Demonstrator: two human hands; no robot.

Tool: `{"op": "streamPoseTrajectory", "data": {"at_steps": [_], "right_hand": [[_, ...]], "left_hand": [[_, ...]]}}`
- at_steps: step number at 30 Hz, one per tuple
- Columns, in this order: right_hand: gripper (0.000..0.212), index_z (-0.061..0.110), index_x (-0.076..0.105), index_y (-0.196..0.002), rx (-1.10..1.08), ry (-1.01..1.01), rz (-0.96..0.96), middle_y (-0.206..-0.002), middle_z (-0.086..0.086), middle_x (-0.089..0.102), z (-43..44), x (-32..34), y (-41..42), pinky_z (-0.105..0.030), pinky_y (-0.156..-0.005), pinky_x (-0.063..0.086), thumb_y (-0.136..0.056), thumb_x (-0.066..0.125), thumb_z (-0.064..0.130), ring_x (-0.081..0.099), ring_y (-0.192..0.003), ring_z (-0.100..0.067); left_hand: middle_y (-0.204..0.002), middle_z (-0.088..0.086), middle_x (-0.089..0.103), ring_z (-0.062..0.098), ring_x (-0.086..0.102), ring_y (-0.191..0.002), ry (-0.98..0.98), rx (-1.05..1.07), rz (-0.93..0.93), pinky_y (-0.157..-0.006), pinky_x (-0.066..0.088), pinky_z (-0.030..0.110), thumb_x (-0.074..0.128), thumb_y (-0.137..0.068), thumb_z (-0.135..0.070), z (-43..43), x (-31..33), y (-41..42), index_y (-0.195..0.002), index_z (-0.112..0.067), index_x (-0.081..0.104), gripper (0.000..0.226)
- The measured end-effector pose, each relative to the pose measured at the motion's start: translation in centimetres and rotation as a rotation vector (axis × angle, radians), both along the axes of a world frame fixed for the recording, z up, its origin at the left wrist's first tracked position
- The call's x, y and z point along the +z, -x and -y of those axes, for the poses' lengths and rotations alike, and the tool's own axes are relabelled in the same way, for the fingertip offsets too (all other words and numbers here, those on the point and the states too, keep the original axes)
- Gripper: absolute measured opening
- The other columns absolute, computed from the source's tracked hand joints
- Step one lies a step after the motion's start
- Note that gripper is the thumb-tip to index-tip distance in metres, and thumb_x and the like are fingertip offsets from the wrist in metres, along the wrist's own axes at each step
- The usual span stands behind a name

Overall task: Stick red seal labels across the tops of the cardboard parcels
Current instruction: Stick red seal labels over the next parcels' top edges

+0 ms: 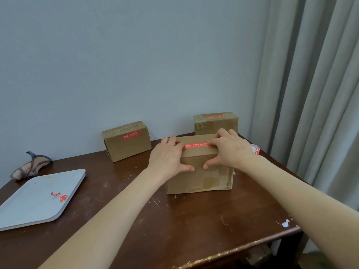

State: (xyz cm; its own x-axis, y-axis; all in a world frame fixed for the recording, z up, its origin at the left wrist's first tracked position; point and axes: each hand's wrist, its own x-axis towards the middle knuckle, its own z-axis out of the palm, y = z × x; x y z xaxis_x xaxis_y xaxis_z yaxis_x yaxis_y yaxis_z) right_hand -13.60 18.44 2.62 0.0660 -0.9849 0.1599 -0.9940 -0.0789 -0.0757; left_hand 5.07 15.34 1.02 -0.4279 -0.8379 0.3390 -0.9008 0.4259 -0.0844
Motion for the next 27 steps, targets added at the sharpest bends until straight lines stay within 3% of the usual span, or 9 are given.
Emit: {"op": "streamPoseTrajectory", "data": {"at_steps": [4, 8, 10, 20, 27], "right_hand": [[0.079, 0.029, 0.052, -0.132, 0.0, 0.032, 0.003, -0.125, 0.004, 0.045, -0.21, -0.21, 0.04, -0.035, -0.081, 0.045, -0.066, 0.069, 0.07, 0.039, -0.118, -0.018], [0.081, 0.046, 0.035, -0.142, 0.034, 0.053, -0.032, -0.128, 0.002, 0.043, -0.43, -0.23, -0.12, -0.035, -0.082, 0.045, -0.071, 0.064, 0.07, 0.039, -0.122, -0.02], [0.077, 0.049, 0.035, -0.141, 0.038, 0.048, -0.067, -0.125, 0.001, 0.042, -0.42, -0.24, -0.37, -0.034, -0.082, 0.044, -0.072, 0.061, 0.072, 0.038, -0.119, -0.021], [0.073, 0.036, 0.05, -0.133, 0.025, 0.052, -0.015, -0.125, 0.007, 0.046, -0.3, -0.18, -0.3, -0.035, -0.08, 0.046, -0.069, 0.068, 0.067, 0.039, -0.118, -0.018], [0.071, 0.032, 0.052, -0.13, 0.008, 0.05, 0.01, -0.125, 0.007, 0.048, -0.41, -0.15, -0.08, -0.035, -0.08, 0.045, -0.069, 0.07, 0.065, 0.041, -0.116, -0.017]], "left_hand": [[-0.133, -0.005, 0.045, 0.014, 0.037, -0.124, 0.0, -0.017, -0.048, -0.091, 0.044, 0.029, 0.062, -0.072, -0.067, -0.25, -0.26, -0.36, -0.136, -0.022, 0.044, 0.08], [-0.134, -0.006, 0.043, 0.014, 0.034, -0.125, 0.006, -0.08, -0.079, -0.085, 0.045, 0.027, 0.061, -0.076, -0.063, -0.62, -0.53, -0.88, -0.14, -0.037, 0.035, 0.074], [-0.132, -0.006, 0.043, 0.015, 0.034, -0.124, 0.015, -0.082, -0.051, -0.081, 0.044, 0.027, 0.06, -0.077, -0.062, -0.72, -0.41, -0.66, -0.139, -0.041, 0.036, 0.07], [-0.129, -0.006, 0.049, 0.012, 0.039, -0.123, -0.011, -0.059, -0.119, -0.093, 0.043, 0.029, 0.067, -0.074, -0.058, -0.55, -0.2, -0.69, -0.13, -0.022, 0.051, 0.069], [-0.126, -0.007, 0.05, 0.012, 0.039, -0.121, -0.002, -0.064, -0.138, -0.094, 0.043, 0.028, 0.067, -0.073, -0.058, -0.52, -0.6, -0.86, -0.128, -0.021, 0.052, 0.068]]}}
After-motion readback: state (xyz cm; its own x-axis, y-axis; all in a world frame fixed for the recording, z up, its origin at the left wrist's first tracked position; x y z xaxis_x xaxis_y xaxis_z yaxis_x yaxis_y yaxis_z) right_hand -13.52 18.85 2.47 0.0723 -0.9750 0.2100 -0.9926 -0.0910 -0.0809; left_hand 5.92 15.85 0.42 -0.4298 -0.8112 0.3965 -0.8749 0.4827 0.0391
